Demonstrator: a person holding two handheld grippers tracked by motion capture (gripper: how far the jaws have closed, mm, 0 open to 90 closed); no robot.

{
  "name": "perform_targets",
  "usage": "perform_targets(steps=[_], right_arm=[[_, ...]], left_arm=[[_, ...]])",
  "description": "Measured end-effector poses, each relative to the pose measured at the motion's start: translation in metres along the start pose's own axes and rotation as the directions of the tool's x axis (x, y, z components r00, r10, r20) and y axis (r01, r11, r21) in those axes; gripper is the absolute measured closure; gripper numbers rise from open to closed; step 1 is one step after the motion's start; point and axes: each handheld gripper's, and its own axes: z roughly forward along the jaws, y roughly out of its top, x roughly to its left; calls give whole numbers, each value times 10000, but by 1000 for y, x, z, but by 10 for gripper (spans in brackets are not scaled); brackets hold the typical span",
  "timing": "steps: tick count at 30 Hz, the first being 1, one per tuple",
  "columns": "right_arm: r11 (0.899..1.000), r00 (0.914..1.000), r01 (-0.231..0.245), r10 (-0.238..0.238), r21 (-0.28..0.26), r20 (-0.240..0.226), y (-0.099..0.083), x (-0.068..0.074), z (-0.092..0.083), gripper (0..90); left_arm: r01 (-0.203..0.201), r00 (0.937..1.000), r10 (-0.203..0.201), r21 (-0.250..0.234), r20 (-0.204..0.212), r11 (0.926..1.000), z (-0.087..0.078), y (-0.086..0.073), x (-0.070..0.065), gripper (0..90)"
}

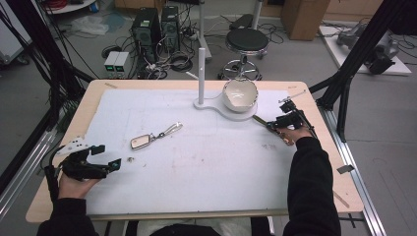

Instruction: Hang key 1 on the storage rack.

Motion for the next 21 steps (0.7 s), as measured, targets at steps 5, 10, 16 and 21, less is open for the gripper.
perform_targets(steps=[5, 10, 16, 21], right_arm=[[9994, 10000, 59, -58, 334, -43, -1, 0, 3, 497], [9965, 9999, 128, -136, 823, 88, -3, 2, 7, 637], [9928, 9954, 621, -691, 1028, 661, -2, 11, 6, 717], [9904, 9914, 871, -967, 1074, 876, -2, 16, 6, 732]], left_arm=[[8, 10000, -8, 5, -28, 10000, 0, 0, 0, 72], [-28, 10000, 29, 34, -56, 10000, 1, 0, 0, 72], [-44, 10000, 44, 8, -41, 10000, 0, 0, 0, 72], [-26, 10000, 26, -35, -30, 10000, 0, 0, 0, 71]])
